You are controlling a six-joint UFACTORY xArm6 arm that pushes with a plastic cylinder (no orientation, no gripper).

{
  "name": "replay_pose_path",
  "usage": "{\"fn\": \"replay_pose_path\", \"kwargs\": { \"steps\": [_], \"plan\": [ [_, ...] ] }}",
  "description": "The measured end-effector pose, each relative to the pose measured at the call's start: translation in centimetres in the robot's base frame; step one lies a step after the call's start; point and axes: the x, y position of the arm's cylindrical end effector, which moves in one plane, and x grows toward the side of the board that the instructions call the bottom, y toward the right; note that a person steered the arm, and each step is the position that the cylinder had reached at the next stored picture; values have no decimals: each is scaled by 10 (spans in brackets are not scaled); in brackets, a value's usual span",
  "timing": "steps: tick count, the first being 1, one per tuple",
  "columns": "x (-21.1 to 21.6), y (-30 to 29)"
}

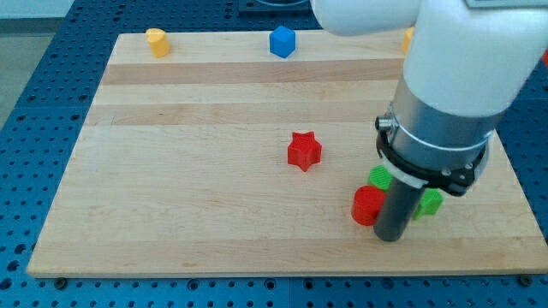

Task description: Move the red circle to the center left of the board

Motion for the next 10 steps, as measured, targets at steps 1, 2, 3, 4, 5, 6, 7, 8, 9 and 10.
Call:
{"fn": "replay_pose_path", "kwargs": {
  "steps": [1,2,3,4,5,6,7,8,9,10],
  "plan": [
    [-15,-6],
    [-27,-27],
    [-45,-51],
    [-67,-68],
    [-80,-86],
    [-92,-106],
    [-93,-138],
    [-93,-168],
    [-100,-188],
    [-113,-207]
  ]
}}
